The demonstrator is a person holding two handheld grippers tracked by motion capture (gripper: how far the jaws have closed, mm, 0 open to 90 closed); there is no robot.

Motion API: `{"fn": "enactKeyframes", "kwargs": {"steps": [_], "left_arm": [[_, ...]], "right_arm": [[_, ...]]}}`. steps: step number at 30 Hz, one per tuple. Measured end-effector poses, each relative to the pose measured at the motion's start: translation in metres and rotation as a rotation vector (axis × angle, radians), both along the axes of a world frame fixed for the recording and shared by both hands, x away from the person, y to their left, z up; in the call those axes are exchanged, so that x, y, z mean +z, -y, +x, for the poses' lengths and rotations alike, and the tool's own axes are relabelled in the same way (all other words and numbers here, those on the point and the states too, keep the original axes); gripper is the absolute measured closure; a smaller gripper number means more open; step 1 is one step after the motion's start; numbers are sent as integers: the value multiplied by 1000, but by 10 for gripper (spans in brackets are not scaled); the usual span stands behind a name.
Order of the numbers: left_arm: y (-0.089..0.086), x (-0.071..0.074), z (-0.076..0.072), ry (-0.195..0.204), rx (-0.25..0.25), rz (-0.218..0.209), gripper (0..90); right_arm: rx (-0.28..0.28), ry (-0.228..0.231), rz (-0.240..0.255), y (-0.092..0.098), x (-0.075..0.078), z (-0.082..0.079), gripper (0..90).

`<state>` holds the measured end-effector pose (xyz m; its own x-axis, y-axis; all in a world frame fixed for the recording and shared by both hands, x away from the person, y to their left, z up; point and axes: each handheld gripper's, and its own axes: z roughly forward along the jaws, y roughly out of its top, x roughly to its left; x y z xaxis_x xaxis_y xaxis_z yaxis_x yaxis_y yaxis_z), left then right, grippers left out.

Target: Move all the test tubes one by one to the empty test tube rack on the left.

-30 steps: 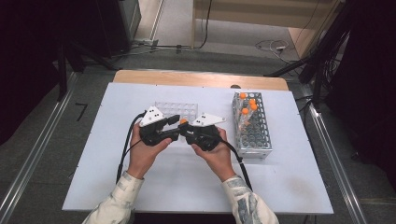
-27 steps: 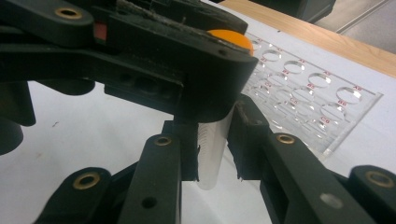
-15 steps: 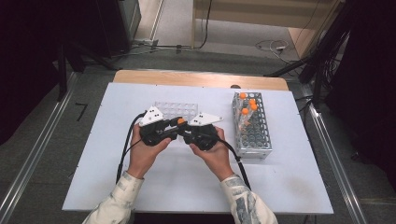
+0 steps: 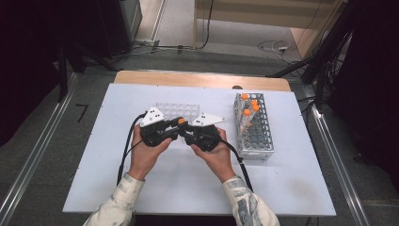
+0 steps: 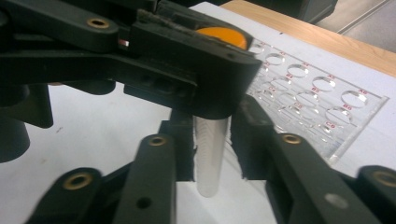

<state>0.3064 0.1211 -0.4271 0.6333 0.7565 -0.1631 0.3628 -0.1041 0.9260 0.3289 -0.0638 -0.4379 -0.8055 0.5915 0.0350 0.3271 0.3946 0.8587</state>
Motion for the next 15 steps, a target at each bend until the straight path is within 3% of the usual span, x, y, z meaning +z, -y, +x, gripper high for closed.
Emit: {"fn": "enactKeyframes", "kwargs": {"steps": [9, 15], "left_arm": [[-10, 3, 1, 0, 27, -15, 707], [-18, 5, 3, -10, 56, -13, 707]], "right_arm": [[-12, -12, 34, 11, 3, 2, 387], [-11, -5, 35, 19, 2, -1, 305]]}}
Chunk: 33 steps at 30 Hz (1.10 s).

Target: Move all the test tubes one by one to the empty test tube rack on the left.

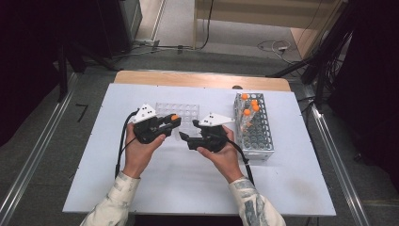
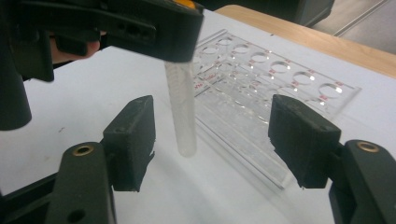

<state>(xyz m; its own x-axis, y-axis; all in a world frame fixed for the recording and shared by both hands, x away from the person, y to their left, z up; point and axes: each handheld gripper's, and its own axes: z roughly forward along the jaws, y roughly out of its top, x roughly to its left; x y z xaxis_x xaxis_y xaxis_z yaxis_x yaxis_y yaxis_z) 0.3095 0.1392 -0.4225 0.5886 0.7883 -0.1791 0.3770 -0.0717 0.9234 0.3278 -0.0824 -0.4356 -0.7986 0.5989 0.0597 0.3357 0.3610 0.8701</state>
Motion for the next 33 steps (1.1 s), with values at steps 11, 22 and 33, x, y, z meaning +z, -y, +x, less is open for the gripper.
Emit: {"fn": "enactKeyframes", "kwargs": {"steps": [11, 22, 33], "left_arm": [[-20, 16, 8, 18, 62, -1, 707], [-42, 33, 17, 41, 130, -7, 708], [-48, 37, 29, 60, 174, 15, 708]], "right_arm": [[-31, -3, 22, 19, -1, -2, 302], [-43, -2, 25, 27, -1, -1, 304], [-48, -2, 25, 29, -1, -1, 304]]}}
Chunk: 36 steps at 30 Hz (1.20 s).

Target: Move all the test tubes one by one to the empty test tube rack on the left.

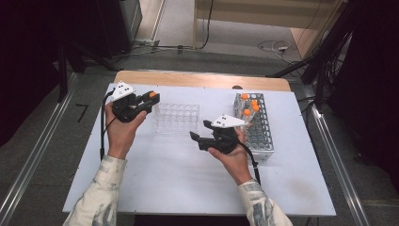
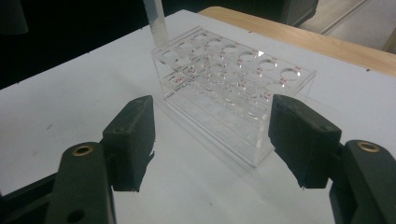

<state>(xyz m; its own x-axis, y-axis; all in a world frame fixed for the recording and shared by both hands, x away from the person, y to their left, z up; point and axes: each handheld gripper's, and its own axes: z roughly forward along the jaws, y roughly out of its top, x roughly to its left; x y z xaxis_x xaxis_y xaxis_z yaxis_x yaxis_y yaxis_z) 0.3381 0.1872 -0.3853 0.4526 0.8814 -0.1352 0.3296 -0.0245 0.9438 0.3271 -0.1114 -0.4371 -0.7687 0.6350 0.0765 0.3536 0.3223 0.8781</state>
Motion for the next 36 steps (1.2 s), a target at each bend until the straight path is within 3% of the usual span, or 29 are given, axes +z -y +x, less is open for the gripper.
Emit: {"fn": "enactKeyframes", "kwargs": {"steps": [20, 36], "left_arm": [[4, -7, 7, 8, 15, 59, 708], [7, -30, 7, -16, 13, 79, 707]], "right_arm": [[-4, 3, 15, 5, -1, -1, 304], [-2, 2, 14, 7, -2, -1, 305]]}}
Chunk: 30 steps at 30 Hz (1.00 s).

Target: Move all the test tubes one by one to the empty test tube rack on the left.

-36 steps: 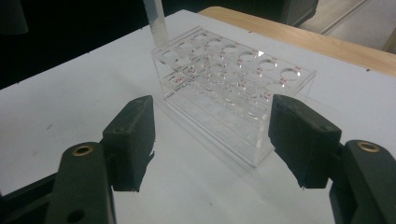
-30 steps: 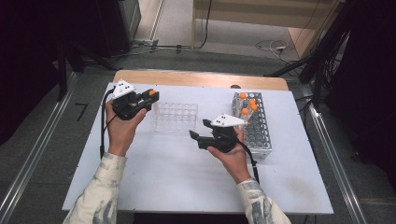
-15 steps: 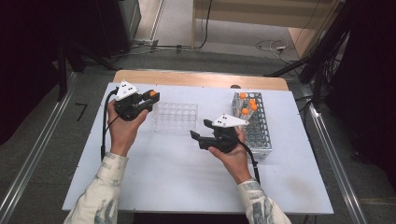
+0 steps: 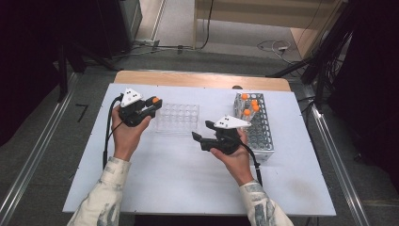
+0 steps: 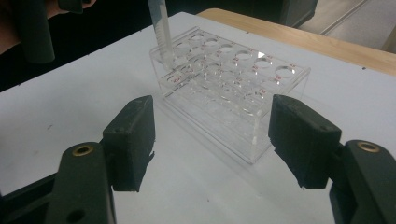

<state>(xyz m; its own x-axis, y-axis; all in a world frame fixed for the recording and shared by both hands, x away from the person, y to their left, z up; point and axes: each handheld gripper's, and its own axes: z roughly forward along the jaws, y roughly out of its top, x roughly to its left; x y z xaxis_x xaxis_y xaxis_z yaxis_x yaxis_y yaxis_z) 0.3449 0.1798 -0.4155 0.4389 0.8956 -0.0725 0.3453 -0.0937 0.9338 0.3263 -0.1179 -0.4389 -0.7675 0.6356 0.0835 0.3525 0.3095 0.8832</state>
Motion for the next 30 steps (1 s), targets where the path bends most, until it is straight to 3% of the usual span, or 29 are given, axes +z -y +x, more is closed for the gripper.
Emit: {"fn": "enactKeyframes", "kwargs": {"steps": [10, 22, 27, 30], "left_arm": [[2, -15, 1, -19, 1, 34, 706], [2, -22, 1, -41, -2, 32, 698], [1, -21, 1, -47, -23, -2, 553], [1, -19, 0, -46, -11, -23, 437]], "right_arm": [[2, -2, 0, -1, 0, 0, 305], [3, -2, 3, -1, -2, 0, 304], [2, -3, 1, -1, -2, 0, 304], [0, -3, 2, 0, -2, 0, 304]]}}
